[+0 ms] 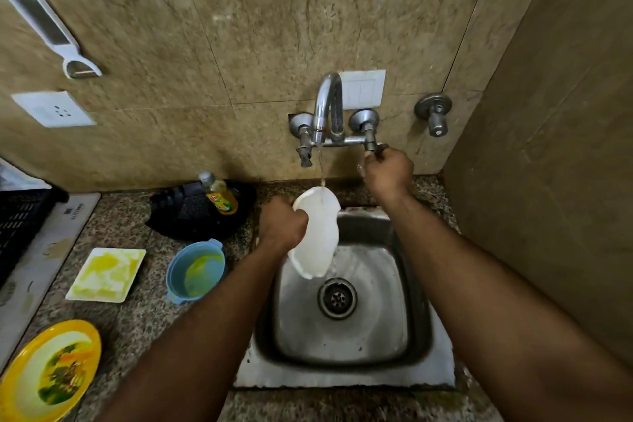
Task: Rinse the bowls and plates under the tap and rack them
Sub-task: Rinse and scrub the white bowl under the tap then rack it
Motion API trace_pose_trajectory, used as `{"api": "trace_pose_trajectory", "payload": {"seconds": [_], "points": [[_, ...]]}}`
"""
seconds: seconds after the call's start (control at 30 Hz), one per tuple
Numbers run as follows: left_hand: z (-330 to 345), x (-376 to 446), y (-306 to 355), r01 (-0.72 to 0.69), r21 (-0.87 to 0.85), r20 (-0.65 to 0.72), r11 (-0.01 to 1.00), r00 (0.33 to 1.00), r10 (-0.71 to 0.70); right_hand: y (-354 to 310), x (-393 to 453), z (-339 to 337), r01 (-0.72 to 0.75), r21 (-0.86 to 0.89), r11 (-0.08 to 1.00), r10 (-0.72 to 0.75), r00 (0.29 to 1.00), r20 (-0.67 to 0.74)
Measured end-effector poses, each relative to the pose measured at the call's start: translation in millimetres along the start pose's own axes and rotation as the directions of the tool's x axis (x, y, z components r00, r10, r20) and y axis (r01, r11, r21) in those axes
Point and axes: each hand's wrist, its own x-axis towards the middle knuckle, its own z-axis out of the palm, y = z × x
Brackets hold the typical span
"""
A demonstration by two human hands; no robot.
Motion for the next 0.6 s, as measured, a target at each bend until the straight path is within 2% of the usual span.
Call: {"api": "trace_pose_trajectory", "payload": {"seconds": [0.1,0.2,0.27,0.37,0.43,0.47,0.53,0.6], "points": [[-1.4,-5.2,-0.7,0.04,-0.058,-0.008,0.998,0.999,-0.04,-3.4,-4.8,-0.4,0.111,-0.211,0.971,-0.12,0.992,-0.033],[-1.0,-8.6,-3.6,0.063,-0.084,-0.033,0.994,0.997,-0.066,-5.3,-8.8,-6.8,0.174,-0.323,0.931,-0.183,0.983,0.001],[0.5,-11.9,-1.9,0.062,-0.095,-0.038,0.994,0.997,-0.066,-3.2,-11.2,-11.9,0.194,-0.413,0.89,-0.19,0.98,0.052],[0.7,-18.7,1.1,0.054,-0.109,-0.018,0.993,0.998,-0.056,5.1,-30.6,-5.4,0.168,-0.507,0.845,-0.095,0.982,0.166],[-2.5,-24.5,0.1,-0.045,-0.082,-0.003,0.996,0.999,0.045,15.9,-46.4,3.4,0.128,-0.462,0.878,0.011,0.958,0.286],[-5.0,-27.0,-2.8,-0.152,-0.068,0.01,0.986,0.988,0.153,22.9,-51.8,7.3,0.108,-0.425,0.899,0.051,0.937,0.345],[-9.4,-29.5,-11.9,-0.374,-0.044,0.062,0.926,0.925,0.376,35.0,-56.7,9.7,0.086,-0.385,0.919,0.093,0.901,0.424],[-13.2,-31.0,-19.8,-0.517,-0.076,0.094,0.852,0.847,0.523,44.4,-58.9,8.6,0.127,-0.351,0.928,0.057,0.881,0.469]]}}
